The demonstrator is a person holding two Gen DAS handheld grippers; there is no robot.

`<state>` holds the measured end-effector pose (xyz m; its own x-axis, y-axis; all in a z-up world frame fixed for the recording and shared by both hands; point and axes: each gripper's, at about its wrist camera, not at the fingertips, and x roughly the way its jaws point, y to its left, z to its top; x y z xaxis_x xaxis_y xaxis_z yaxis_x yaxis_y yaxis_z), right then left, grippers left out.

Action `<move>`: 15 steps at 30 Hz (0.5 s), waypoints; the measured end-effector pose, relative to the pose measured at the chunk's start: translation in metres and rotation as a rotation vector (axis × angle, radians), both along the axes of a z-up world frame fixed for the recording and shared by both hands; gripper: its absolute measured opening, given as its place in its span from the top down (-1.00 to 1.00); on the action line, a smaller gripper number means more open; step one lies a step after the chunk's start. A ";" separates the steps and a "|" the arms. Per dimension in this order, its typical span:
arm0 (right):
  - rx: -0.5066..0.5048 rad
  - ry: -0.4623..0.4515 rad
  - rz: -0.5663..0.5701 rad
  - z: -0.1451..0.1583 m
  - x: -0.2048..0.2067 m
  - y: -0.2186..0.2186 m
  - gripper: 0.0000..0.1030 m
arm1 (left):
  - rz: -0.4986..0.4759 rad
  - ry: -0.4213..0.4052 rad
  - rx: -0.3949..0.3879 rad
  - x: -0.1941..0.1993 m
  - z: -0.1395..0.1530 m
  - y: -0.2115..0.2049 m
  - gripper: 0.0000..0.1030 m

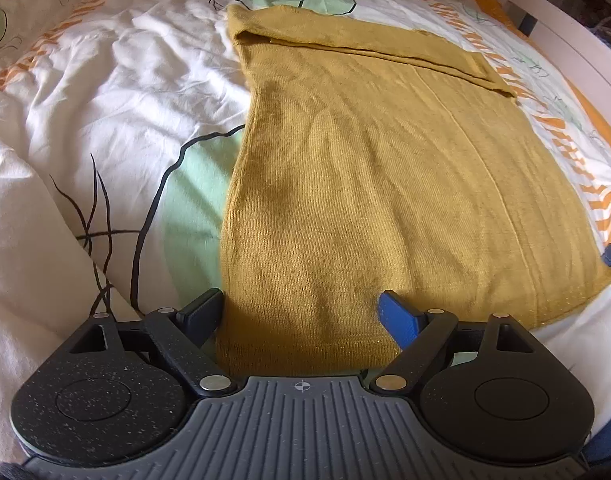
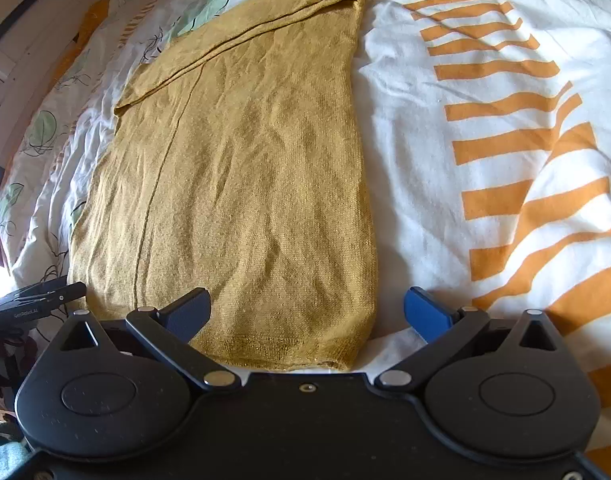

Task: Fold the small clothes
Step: 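Move both open grippers over the sweater toward its hem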

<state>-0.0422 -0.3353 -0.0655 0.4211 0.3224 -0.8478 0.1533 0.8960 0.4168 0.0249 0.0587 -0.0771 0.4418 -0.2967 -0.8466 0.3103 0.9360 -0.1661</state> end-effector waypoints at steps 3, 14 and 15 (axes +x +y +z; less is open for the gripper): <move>0.019 0.002 0.004 0.001 0.000 -0.002 -1.00 | 0.010 0.014 -0.028 -0.001 0.001 0.005 -0.62; 0.139 0.006 0.026 -0.010 0.003 -0.008 -1.00 | 0.028 0.041 -0.059 0.006 -0.004 0.009 -0.63; 0.156 0.005 0.025 -0.011 0.003 -0.010 -1.00 | 0.030 0.043 -0.063 0.006 -0.004 0.010 -0.63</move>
